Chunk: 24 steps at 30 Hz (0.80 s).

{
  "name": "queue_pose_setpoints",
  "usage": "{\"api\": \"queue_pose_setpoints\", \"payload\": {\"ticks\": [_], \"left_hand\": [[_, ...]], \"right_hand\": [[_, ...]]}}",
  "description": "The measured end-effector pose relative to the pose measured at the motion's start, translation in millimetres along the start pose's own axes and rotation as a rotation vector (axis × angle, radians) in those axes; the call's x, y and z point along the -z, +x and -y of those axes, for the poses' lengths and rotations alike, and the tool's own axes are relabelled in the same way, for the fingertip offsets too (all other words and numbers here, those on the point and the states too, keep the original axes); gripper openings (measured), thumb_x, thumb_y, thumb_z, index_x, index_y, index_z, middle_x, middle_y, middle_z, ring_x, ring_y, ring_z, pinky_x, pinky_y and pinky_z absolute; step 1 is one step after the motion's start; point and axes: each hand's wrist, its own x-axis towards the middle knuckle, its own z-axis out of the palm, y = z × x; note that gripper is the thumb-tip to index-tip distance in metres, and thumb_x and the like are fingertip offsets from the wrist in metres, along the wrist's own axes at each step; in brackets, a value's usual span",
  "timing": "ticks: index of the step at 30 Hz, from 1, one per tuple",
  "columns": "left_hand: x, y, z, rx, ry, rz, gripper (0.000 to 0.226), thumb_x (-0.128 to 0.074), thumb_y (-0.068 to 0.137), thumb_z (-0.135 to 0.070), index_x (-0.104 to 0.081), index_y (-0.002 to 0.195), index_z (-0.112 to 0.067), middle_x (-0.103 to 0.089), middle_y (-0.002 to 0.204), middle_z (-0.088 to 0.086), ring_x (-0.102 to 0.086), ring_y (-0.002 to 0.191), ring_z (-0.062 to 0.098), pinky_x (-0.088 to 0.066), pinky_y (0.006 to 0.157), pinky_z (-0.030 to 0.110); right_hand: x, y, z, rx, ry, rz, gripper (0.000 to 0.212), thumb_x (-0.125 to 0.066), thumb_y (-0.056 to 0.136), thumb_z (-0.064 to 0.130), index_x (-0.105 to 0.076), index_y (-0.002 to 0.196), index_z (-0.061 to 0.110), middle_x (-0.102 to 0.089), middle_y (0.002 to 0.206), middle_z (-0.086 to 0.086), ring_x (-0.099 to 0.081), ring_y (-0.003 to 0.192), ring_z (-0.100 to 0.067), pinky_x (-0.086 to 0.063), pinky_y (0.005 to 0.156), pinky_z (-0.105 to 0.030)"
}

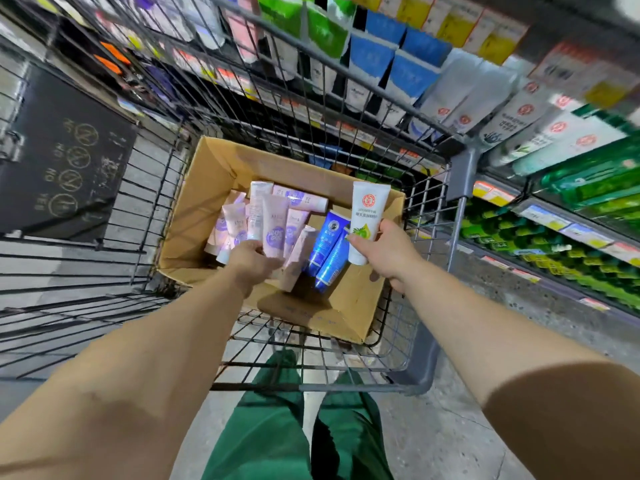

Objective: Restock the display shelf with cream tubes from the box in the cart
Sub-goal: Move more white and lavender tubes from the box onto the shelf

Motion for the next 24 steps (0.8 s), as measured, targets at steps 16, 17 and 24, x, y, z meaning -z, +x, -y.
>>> {"api": "queue_pose_setpoints", "payload": {"ticks": [16, 17, 24], "left_hand": [[-13.0, -206.3, -241.5, -0.704, 0.066, 0.518, 0.028, -0.069, 0.085, -0.002, -0.057, 0.111, -0.006, -0.066, 0.102, 0.014, -0.065, 0.086, 0.024, -0.055, 0.074, 0.037], [-25.8, -222.3, -251.2, -0.740, 0.080, 0.522, 0.027, -0.070, 0.084, -0.003, -0.057, 0.108, -0.008, -0.067, 0.102, 0.013, -0.065, 0.085, 0.024, -0.055, 0.069, 0.035], [-169.6, -352.1, -297.5, -0.958, 0.168, 0.660, 0.039, -0.073, 0.083, -0.006, -0.056, 0.118, -0.006, -0.068, 0.097, 0.007, -0.067, 0.075, 0.011, -0.054, 0.064, 0.027]], "right_hand": [[171.7, -166.3, 84.2, 0.275, 0.286, -0.390, 0.021, -0.066, 0.091, 0.024, -0.053, 0.104, 0.012, -0.061, 0.102, -0.009, -0.061, 0.088, -0.025, -0.056, 0.077, -0.042], [190.1, -178.7, 80.1, 0.297, 0.316, -0.425, 0.022, -0.066, 0.090, 0.022, -0.056, 0.106, 0.011, -0.061, 0.100, -0.010, -0.060, 0.082, -0.022, -0.055, 0.070, -0.037], [337.9, -278.0, -0.3, 0.390, 0.471, -0.623, 0.012, -0.064, 0.091, 0.014, -0.053, 0.088, 0.014, -0.063, 0.096, -0.012, -0.059, 0.076, -0.019, -0.056, 0.067, -0.037]]}}
